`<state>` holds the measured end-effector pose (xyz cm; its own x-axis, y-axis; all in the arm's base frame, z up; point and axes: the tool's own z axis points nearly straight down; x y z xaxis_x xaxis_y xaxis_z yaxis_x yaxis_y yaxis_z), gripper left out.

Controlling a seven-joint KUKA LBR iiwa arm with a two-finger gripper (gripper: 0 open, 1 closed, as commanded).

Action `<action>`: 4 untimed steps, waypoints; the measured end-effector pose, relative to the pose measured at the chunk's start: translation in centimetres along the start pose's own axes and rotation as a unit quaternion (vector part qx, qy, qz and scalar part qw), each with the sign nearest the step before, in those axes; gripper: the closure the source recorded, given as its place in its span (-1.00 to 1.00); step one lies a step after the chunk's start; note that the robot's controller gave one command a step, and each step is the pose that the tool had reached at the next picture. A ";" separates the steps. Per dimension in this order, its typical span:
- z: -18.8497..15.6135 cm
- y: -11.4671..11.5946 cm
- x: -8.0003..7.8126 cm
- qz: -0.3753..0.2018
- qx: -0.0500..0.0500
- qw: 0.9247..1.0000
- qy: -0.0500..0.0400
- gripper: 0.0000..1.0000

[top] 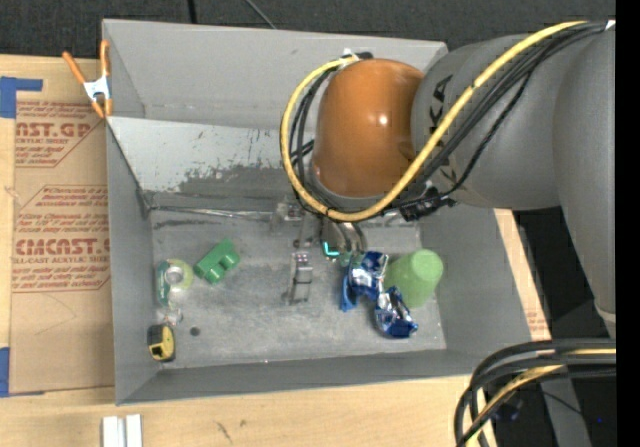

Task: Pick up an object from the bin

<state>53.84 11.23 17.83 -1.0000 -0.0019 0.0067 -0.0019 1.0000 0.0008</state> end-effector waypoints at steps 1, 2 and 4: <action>7.7 2.5 -3.8 0.023 0.000 1.000 -0.002 -1.00; 10.4 8.2 -4.2 -0.182 0.000 0.983 -0.004 -1.00; 10.8 8.4 -5.6 -0.178 0.000 0.984 -0.005 1.00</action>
Offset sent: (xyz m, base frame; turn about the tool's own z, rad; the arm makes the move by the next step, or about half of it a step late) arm 0.0384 0.0228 -0.0724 0.0488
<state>59.36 19.64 7.00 -0.9359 -0.3523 -0.0032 -0.3523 0.9359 0.0023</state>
